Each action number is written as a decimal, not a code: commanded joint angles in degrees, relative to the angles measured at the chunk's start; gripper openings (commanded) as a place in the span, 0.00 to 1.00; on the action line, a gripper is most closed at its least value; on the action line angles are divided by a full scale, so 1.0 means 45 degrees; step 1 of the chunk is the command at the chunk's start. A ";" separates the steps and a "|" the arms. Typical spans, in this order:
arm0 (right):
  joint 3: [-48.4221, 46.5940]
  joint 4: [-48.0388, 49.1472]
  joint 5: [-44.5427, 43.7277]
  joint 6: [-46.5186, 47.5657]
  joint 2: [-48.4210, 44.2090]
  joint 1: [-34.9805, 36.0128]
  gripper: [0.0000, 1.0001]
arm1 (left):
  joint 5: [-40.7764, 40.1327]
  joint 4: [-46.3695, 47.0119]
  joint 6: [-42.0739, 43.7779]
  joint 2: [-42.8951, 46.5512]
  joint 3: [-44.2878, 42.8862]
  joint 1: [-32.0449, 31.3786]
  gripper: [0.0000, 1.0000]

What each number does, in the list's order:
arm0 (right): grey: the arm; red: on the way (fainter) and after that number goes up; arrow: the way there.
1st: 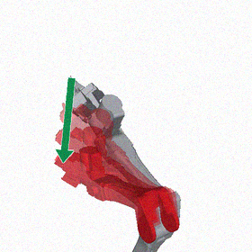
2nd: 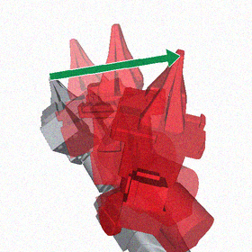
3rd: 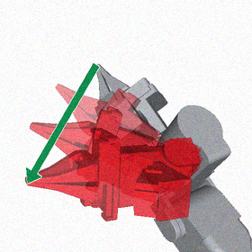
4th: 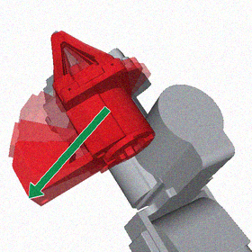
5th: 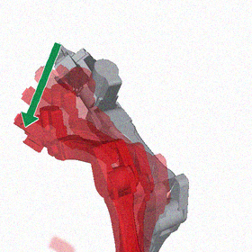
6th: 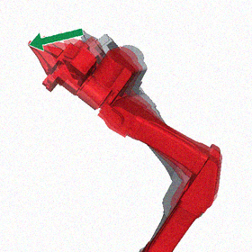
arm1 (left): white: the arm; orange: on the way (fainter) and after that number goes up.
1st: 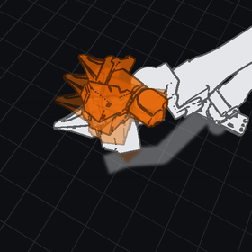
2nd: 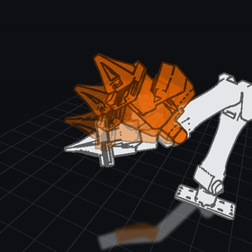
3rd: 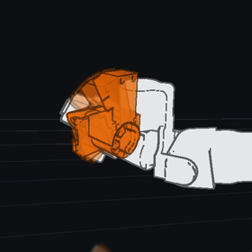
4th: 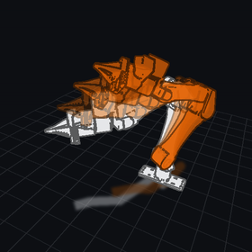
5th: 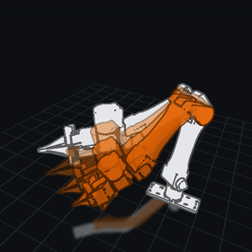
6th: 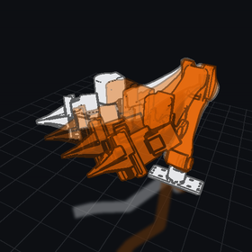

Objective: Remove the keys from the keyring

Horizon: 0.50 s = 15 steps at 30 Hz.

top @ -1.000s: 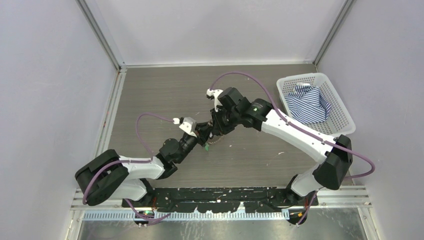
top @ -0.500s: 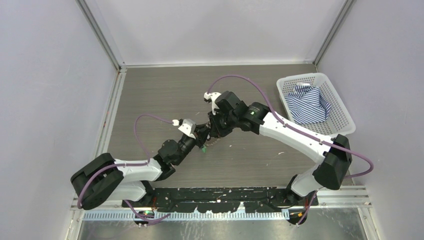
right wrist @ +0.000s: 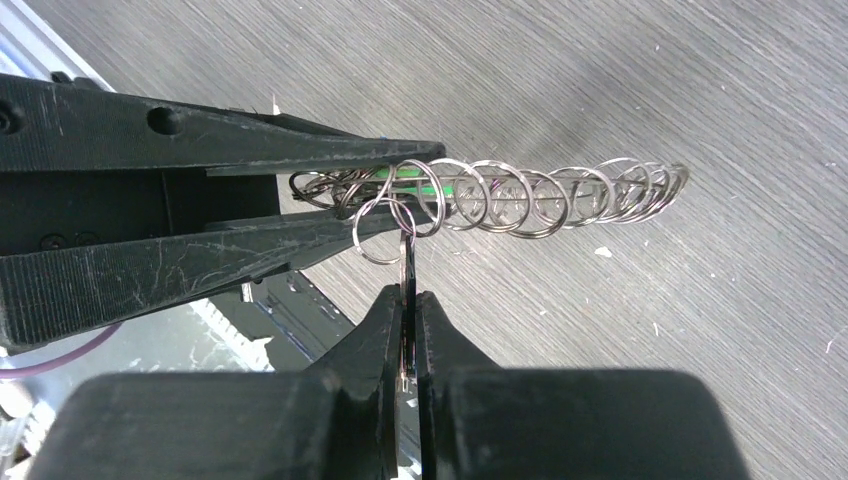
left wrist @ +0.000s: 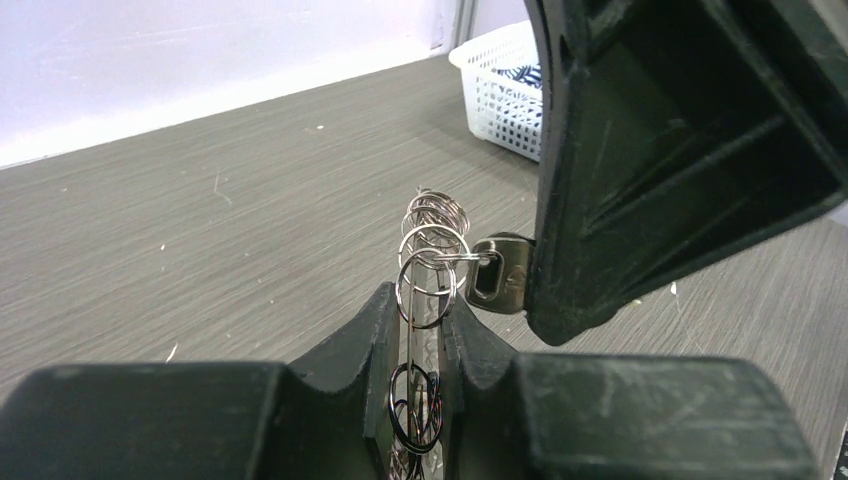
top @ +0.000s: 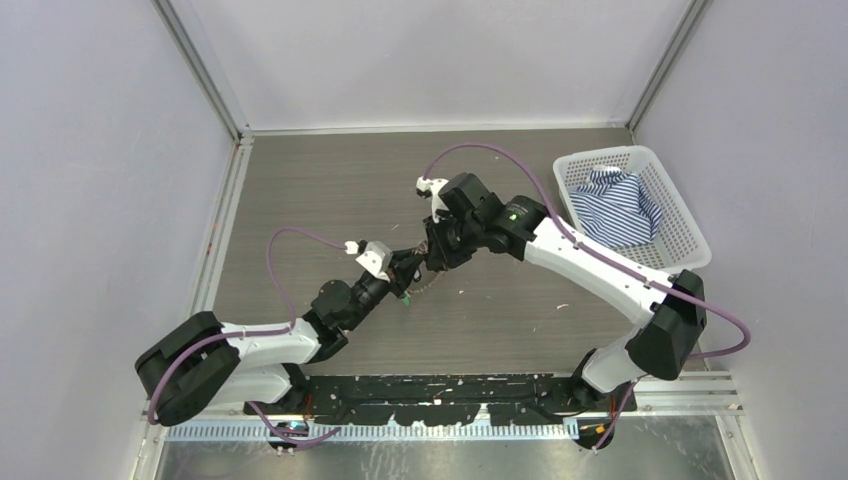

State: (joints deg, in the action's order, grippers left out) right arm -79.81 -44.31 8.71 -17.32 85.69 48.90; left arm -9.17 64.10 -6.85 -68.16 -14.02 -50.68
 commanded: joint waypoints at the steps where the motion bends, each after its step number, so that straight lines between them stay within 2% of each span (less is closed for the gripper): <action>1: -0.0268 -0.2386 -0.0550 -0.0070 -0.0397 -0.0886 0.01 | -0.0064 0.3803 0.0293 0.0770 -0.0153 0.0382 0.00; 10: -0.0453 -0.2301 -0.0224 -0.0123 -0.0415 -0.1160 0.01 | 0.0113 0.3813 0.0214 0.0605 -0.0165 0.0375 0.00; 15: -0.0424 -0.2624 -0.0003 0.0113 -0.0420 -0.0711 0.01 | -0.2346 0.3979 -0.0388 0.0330 -0.0219 0.0382 0.00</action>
State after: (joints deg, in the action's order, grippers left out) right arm -81.38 -46.61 13.39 -18.13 85.21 45.80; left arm -6.96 67.29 -7.09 -68.14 -13.69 -50.22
